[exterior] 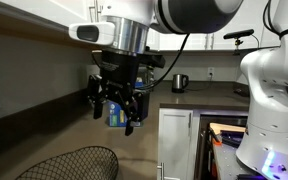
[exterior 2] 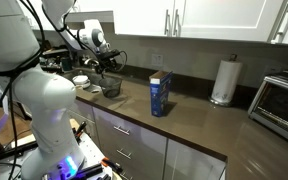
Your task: Move the basket to the left
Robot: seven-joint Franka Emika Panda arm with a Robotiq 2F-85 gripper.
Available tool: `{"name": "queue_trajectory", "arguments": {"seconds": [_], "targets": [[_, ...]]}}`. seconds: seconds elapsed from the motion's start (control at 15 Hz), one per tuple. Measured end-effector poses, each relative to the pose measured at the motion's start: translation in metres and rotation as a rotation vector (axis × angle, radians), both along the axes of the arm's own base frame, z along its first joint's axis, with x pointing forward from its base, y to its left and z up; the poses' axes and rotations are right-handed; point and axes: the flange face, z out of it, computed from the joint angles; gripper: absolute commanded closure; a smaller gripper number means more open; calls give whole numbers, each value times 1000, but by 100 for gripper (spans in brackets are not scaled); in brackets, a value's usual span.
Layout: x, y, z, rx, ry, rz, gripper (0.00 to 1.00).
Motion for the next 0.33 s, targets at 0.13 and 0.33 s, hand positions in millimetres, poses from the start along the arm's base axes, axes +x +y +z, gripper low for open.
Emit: {"name": "queue_trajectory", "arguments": {"seconds": [0.13, 0.33], "targets": [[3, -14, 6, -18, 51, -43, 0], [5, -30, 17, -29, 105, -94, 0]]}}
